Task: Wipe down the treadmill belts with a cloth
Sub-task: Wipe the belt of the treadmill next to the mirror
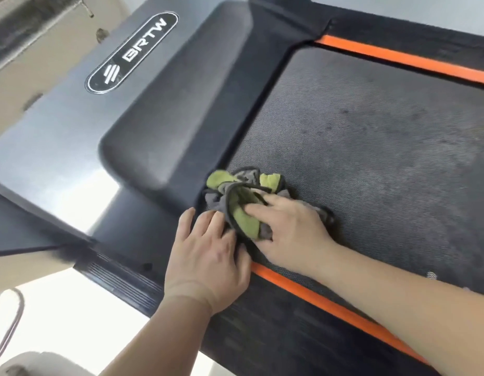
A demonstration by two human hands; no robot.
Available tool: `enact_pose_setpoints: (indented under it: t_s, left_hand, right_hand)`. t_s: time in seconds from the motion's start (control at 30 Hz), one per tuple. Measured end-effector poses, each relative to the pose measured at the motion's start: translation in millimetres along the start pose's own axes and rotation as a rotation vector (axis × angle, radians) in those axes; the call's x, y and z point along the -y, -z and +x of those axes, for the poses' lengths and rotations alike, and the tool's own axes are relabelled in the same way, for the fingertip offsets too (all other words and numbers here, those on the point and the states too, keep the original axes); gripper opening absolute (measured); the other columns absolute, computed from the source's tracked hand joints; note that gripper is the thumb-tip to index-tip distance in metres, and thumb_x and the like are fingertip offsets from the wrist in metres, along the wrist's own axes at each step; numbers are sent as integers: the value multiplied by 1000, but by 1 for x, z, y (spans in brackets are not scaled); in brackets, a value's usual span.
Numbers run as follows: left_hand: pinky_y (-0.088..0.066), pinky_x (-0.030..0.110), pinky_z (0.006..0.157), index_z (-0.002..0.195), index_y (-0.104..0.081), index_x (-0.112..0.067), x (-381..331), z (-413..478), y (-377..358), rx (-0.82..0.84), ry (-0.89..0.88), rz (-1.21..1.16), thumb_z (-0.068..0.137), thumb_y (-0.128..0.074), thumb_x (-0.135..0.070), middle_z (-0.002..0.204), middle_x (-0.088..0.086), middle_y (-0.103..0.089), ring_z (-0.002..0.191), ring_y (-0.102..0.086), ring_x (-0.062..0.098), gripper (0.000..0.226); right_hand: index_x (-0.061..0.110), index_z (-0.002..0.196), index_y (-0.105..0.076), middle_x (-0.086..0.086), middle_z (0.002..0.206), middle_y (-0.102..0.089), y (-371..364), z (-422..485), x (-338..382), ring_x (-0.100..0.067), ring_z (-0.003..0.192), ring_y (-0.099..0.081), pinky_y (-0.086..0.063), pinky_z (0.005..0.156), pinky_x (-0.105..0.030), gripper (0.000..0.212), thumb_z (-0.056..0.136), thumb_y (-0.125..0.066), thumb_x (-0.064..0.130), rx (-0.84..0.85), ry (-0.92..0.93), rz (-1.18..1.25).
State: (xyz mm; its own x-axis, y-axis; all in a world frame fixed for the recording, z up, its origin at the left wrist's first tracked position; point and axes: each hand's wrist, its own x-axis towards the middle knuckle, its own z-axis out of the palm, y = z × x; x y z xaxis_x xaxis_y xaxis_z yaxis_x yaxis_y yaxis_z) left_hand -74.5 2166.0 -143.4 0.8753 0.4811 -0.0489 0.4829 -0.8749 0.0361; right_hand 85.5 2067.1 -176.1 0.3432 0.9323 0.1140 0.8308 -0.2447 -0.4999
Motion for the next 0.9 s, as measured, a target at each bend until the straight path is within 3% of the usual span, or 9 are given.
enact_pose_setpoints:
  t_s: [0.13, 0.3, 0.37, 0.43, 0.53, 0.63, 0.77, 0.83, 0.9]
  left_hand:
    - [-30, 53, 116, 113, -71, -16, 0, 0, -2, 10, -4, 11, 87, -54, -42, 122, 1, -65, 114, -59, 28, 40]
    - [-27, 53, 118, 133, -66, -14, 1, 0, 0, 70, 16, 18, 89, -49, -45, 140, 1, -60, 123, -57, 26, 56]
    - [-28, 53, 118, 132, -66, -14, 0, 1, 1, 76, 17, 18, 88, -50, -45, 139, 1, -60, 123, -56, 26, 56]
    - [-29, 53, 117, 124, -69, -15, 0, 0, 1, 64, 14, 10, 88, -52, -44, 132, 1, -63, 120, -58, 27, 50]
    - [-32, 54, 115, 111, -71, -18, 1, -1, -1, 21, -1, -7, 86, -56, -42, 120, 1, -65, 115, -60, 28, 38]
    - [-33, 54, 114, 126, -70, -13, 2, 0, -5, 9, -2, 0, 85, -57, -43, 133, 2, -65, 120, -59, 27, 53]
    - [-32, 54, 115, 130, -68, -12, 1, 1, -3, 34, -3, 2, 86, -55, -43, 136, 3, -63, 121, -58, 27, 55]
    - [-32, 54, 115, 129, -68, -12, 0, 1, -2, 37, -3, -4, 86, -55, -43, 135, 3, -63, 120, -58, 28, 55]
    - [-33, 54, 114, 122, -70, -13, 1, 1, -2, 12, -8, -11, 85, -56, -42, 128, 2, -65, 116, -59, 28, 48]
  right_hand:
    - [42, 124, -56, 9, 141, -61, 42, 13, -57, -20, 120, -65, -61, 84, -42, 45, 82, -58, 59, 126, 136, -130]
    - [32, 123, -59, -1, 133, -58, 37, 43, -67, -36, 117, -57, -50, 89, -44, 37, 91, -63, 50, -220, -555, -129]
    - [32, 119, -61, -4, 131, -59, 18, 33, -33, -36, 112, -59, -53, 85, -44, 35, 87, -69, 44, -222, -504, -193]
    - [34, 116, -66, -5, 132, -64, 9, 12, -13, -36, 105, -67, -57, 79, -43, 44, 74, -81, 37, -172, -255, -146]
    - [44, 127, -61, 0, 146, -60, 27, -2, -33, -27, 114, -69, -58, 86, -41, 62, 70, -83, 36, 61, 3, -26]
    - [47, 138, -54, 7, 158, -46, 49, 16, -68, -24, 131, -57, -50, 99, -40, 58, 84, -74, 46, 88, -155, -148]
    - [35, 132, -55, 1, 146, -51, 44, 38, -62, -32, 126, -52, -51, 89, -43, 41, 94, -60, 52, -162, -592, -119]
    - [35, 123, -59, -2, 128, -59, 26, 31, -36, -33, 111, -59, -53, 81, -42, 35, 91, -64, 49, -170, -534, -166]
    - [33, 110, -63, 0, 106, -64, 10, 13, -12, -33, 91, -65, -53, 69, -40, 31, 81, -68, 43, -159, -295, -148]
